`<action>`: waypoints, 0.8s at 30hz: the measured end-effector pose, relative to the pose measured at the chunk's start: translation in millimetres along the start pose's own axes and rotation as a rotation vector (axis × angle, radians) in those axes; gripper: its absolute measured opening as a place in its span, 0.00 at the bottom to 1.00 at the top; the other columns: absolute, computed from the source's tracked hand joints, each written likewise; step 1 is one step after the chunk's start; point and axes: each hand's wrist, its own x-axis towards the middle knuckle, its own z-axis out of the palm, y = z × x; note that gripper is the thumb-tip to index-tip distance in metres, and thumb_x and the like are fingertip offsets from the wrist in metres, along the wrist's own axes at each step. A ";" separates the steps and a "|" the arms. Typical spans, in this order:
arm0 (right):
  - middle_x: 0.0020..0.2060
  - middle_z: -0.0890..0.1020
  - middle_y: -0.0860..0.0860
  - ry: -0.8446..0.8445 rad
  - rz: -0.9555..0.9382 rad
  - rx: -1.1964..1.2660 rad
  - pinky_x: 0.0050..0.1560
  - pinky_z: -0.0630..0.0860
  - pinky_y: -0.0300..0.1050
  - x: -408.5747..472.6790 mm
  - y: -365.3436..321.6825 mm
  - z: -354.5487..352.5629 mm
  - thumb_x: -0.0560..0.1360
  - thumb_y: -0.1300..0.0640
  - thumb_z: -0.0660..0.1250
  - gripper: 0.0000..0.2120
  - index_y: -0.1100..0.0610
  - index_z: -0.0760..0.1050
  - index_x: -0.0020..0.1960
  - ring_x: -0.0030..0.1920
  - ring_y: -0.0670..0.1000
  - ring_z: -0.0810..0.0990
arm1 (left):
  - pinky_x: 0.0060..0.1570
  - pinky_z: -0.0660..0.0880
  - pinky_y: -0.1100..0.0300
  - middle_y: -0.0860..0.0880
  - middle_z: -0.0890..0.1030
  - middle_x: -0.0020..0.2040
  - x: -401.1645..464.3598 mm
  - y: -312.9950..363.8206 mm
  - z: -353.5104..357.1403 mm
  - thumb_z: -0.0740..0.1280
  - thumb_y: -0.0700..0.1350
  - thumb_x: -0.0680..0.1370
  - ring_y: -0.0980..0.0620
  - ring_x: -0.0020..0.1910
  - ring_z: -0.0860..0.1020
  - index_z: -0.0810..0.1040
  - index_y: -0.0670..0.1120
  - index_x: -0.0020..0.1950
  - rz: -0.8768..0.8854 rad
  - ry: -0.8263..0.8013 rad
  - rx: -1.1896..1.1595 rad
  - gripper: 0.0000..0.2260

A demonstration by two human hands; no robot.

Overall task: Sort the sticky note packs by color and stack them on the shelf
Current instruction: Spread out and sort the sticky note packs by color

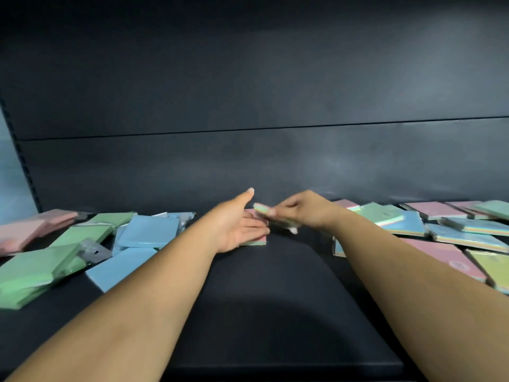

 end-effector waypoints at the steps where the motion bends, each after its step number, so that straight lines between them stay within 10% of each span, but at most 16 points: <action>1: 0.40 0.82 0.52 -0.079 0.004 -0.014 0.47 0.73 0.40 -4.5 -4.6 1.4 0.71 0.46 0.70 0.14 0.56 0.83 0.46 0.40 0.46 0.74 | 0.42 0.79 0.59 0.38 0.79 0.52 -1.1 -0.3 -0.7 0.60 0.45 0.80 0.44 0.49 0.79 0.69 0.34 0.64 0.007 0.001 -0.020 0.18; 4: 0.39 0.79 0.48 -0.090 0.074 0.190 0.46 0.71 0.38 -9.0 -6.6 -12.4 0.73 0.49 0.69 0.07 0.53 0.79 0.42 0.41 0.46 0.76 | 0.48 0.76 0.53 0.40 0.77 0.43 -2.4 -0.2 -7.4 0.57 0.31 0.78 0.43 0.51 0.78 0.72 0.34 0.55 0.026 0.066 -0.007 0.07; 7: 0.43 0.79 0.57 0.301 0.222 -0.061 0.46 0.68 0.42 4.0 19.8 -49.3 0.74 0.50 0.67 0.11 0.58 0.75 0.41 0.43 0.54 0.75 | 0.48 0.73 0.51 0.39 0.78 0.46 -8.6 5.3 -12.0 0.58 0.30 0.78 0.43 0.52 0.77 0.71 0.34 0.54 0.025 0.065 -0.061 0.07; 11: 0.70 0.66 0.58 0.319 0.651 -0.570 0.68 0.60 0.52 13.4 53.3 -63.0 0.70 0.31 0.60 0.37 0.55 0.66 0.70 0.70 0.59 0.62 | 0.44 0.74 0.51 0.40 0.79 0.46 -20.8 7.2 -16.2 0.59 0.30 0.77 0.45 0.44 0.79 0.72 0.35 0.49 0.031 0.093 -0.042 0.05; 14: 0.73 0.60 0.56 0.225 0.718 -0.606 0.71 0.55 0.53 19.5 56.6 -56.7 0.70 0.31 0.61 0.40 0.52 0.59 0.74 0.72 0.58 0.56 | 0.38 0.75 0.53 0.40 0.79 0.44 -31.3 2.7 -20.7 0.59 0.29 0.77 0.47 0.41 0.79 0.73 0.35 0.52 0.072 0.139 0.015 0.06; 20: 0.39 0.77 0.57 0.159 0.507 -0.214 0.46 0.72 0.44 19.5 49.7 -62.0 0.69 0.61 0.73 0.09 0.61 0.74 0.45 0.42 0.54 0.76 | 0.46 0.79 0.58 0.43 0.79 0.41 -45.9 -7.9 -28.5 0.64 0.36 0.77 0.48 0.39 0.79 0.73 0.42 0.37 0.226 0.331 0.593 0.09; 24: 0.28 0.70 0.57 0.221 0.378 0.071 0.22 0.71 0.36 -2.1 30.0 -60.1 0.72 0.72 0.65 0.12 0.61 0.68 0.33 0.28 0.51 0.71 | 0.51 0.78 0.52 0.45 0.76 0.37 -48.4 -14.8 -36.8 0.65 0.41 0.77 0.48 0.36 0.78 0.73 0.42 0.38 0.185 0.416 0.818 0.08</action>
